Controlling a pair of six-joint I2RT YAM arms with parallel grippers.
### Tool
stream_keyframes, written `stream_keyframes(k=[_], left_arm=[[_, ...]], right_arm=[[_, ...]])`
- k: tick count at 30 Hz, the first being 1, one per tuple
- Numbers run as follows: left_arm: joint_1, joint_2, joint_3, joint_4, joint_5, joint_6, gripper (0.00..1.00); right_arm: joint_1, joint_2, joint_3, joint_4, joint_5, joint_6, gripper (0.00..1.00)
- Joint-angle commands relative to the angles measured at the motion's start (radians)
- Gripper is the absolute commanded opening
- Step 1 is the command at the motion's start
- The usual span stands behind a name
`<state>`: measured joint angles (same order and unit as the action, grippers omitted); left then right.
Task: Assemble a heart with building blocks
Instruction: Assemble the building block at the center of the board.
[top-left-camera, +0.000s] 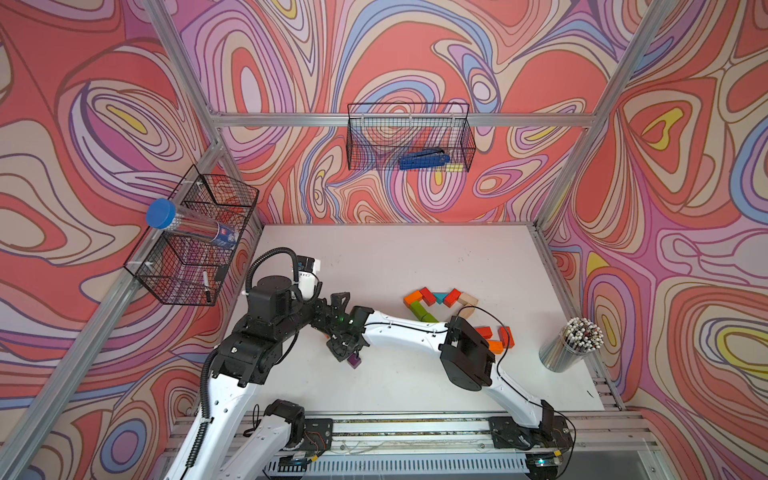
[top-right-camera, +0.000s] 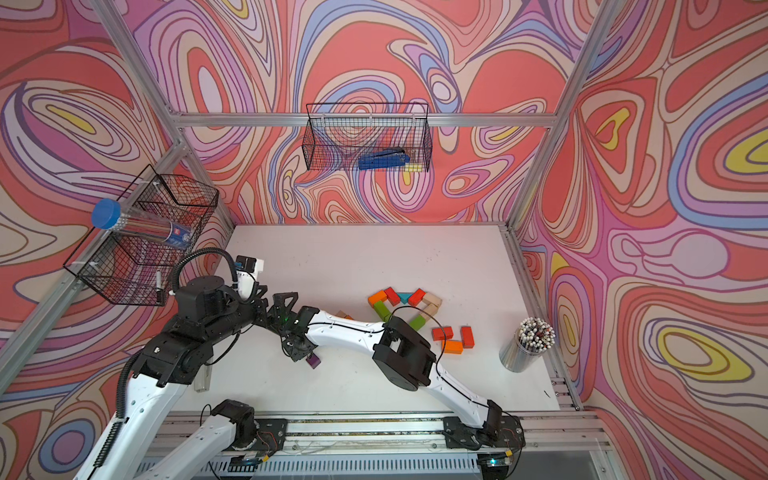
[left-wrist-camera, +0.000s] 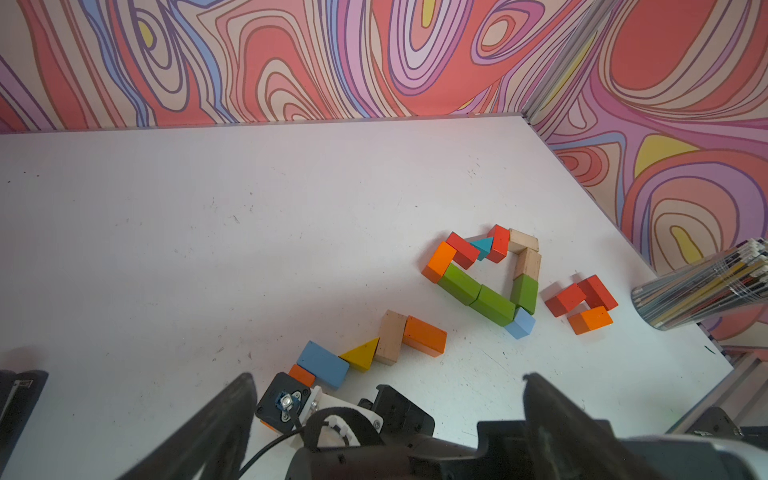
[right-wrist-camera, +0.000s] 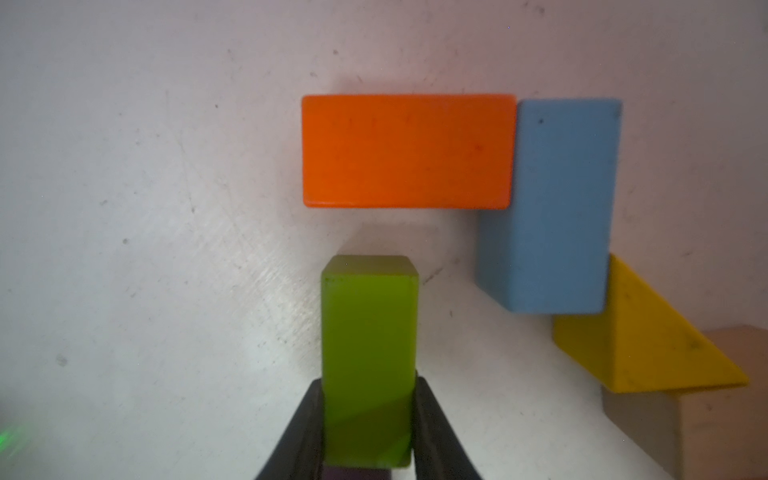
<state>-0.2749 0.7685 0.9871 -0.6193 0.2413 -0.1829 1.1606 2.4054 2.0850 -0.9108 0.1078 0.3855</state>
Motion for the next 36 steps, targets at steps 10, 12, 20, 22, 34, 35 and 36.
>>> stream_keyframes(k=[10,12,20,22,34,35,36], left_arm=[[0.006,0.003,-0.006,0.024,0.023,0.013,1.0],[0.006,0.005,-0.006,0.024,0.022,0.013,1.0],[0.006,0.006,-0.006,0.025,0.023,0.013,1.0],[0.005,0.008,-0.005,0.024,0.024,0.013,1.0],[0.005,0.008,-0.007,0.025,0.024,0.013,1.0],[0.005,0.008,-0.006,0.025,0.023,0.013,1.0],[0.005,0.008,-0.007,0.025,0.023,0.013,1.0]], right_arm=[[-0.005,0.068,0.055,-0.023,0.009,-0.001,0.27],[-0.006,0.069,0.057,-0.019,0.007,-0.001,0.27],[-0.012,0.077,0.064,-0.016,-0.002,-0.002,0.28],[-0.012,0.079,0.065,-0.016,-0.003,-0.002,0.28],[-0.018,0.085,0.07,-0.011,-0.012,-0.006,0.29],[-0.018,0.085,0.071,-0.011,-0.013,-0.005,0.29],[-0.019,0.085,0.073,-0.012,-0.014,-0.006,0.3]])
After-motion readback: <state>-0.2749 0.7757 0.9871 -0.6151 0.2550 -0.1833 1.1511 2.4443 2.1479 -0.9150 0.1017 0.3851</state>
